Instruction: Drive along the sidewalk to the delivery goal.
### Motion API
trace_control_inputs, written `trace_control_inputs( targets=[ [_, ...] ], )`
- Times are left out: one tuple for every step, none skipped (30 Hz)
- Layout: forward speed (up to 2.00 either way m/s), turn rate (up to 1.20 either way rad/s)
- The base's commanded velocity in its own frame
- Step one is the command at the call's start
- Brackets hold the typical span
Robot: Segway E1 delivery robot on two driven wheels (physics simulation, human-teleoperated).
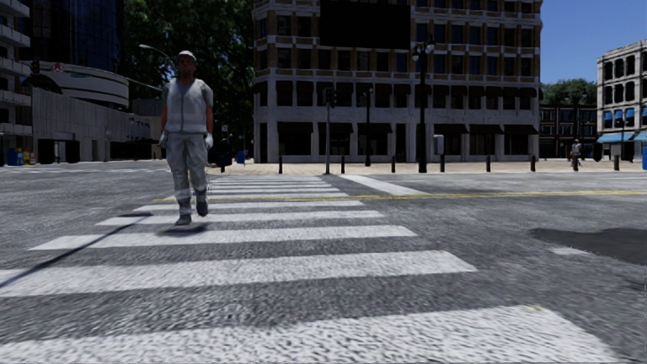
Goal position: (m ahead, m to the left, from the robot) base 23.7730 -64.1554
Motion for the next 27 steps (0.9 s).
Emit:
trace_control_inputs(
  targets=[
    [2.00,0.00],
    [2.00,0.00],
    [2.00,0.00],
    [2.00,0.00],
    [2.00,0.00],
    [2.00,0.00],
    [2.00,0.00],
    [2.00,0.00],
    [2.00,0.00],
    [2.00,0.00],
    [2.00,0.00],
    [2.00,0.00],
    [2.00,0.00],
    [2.00,0.00],
    [2.00,0.00],
    [2.00,0.00],
    [2.00,0.00],
    [2.00,0.00],
    [2.00,0.00],
    [2.00,0.00],
    [2.00,0.00],
    [2.00,0.00],
    [2.00,0.00],
    [2.00,0.00],
    [2.00,0.00],
    [2.00,0.00],
    [2.00,0.18]
  ],
)
